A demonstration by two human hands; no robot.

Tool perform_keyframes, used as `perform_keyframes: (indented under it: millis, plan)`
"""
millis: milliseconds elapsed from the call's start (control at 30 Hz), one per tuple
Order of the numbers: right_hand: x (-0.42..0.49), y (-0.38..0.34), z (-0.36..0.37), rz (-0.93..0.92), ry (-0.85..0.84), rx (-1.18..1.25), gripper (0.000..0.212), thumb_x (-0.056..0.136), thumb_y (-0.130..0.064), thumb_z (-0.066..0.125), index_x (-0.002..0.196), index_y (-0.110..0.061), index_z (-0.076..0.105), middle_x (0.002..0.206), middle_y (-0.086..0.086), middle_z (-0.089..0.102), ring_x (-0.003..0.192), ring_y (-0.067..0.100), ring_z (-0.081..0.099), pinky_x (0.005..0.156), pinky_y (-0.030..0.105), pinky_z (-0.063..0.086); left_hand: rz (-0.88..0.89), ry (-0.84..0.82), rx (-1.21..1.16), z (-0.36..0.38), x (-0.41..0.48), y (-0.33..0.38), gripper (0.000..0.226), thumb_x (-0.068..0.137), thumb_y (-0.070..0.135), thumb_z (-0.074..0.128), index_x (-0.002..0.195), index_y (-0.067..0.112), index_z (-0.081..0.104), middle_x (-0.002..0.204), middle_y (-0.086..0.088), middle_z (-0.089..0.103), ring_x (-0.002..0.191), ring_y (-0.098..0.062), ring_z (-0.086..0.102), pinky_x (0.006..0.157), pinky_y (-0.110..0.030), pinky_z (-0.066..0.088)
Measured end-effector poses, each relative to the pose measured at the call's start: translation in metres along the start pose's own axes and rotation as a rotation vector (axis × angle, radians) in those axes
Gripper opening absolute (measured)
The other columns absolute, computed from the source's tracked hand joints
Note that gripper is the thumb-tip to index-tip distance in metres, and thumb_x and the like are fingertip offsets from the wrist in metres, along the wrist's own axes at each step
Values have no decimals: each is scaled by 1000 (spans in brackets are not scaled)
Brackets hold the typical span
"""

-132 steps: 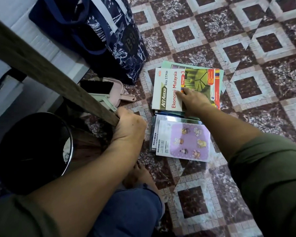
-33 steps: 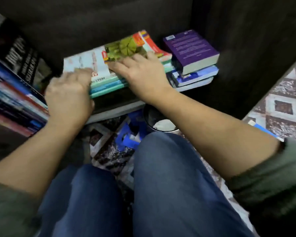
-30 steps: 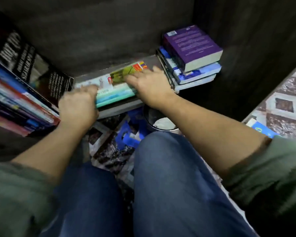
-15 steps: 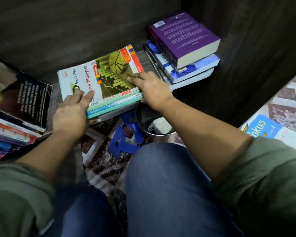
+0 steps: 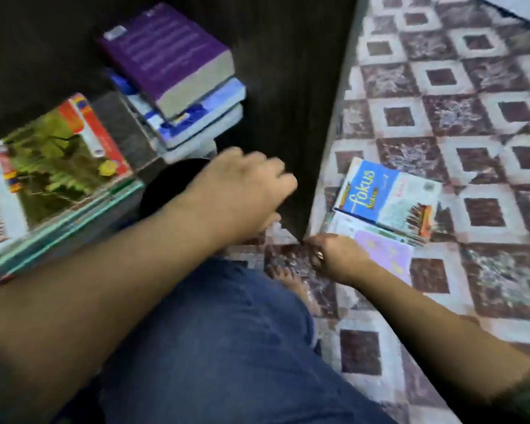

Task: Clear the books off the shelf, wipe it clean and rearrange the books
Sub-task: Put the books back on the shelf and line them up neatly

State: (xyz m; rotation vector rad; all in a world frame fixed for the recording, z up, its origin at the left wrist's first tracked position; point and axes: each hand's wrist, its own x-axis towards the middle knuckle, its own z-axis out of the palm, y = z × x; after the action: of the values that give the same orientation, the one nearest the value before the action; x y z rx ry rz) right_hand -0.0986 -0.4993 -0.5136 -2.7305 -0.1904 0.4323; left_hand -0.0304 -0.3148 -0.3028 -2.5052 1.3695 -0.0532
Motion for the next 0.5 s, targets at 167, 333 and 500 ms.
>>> perform_keyframes:
  millis: [167,333,500]
  plan:
    - [-39,79,35,284,-155,80,28,93,-26,52,119,-26,62,123,3,63,112,25,58,86,34,49,473,-31,224,44,74,56,8,76,17,60,75,24,65,76,3,62,73,-22,60,66,-29,46]
    - [-29,130,61,444,-164,84,45,91,-30,57,134,-22,51,139,8,46,124,31,45,93,38,46,369,-117,381,69,117,71,38,86,4,33,98,15,67,94,-4,64,91,-26,58,98,-43,43]
    - [7,161,69,551,-142,63,80,87,-50,60,149,-13,26,158,11,18,141,32,24,111,41,32,245,-346,445,89,139,83,29,98,6,33,118,11,54,117,-5,58,109,-25,49,96,-33,30]
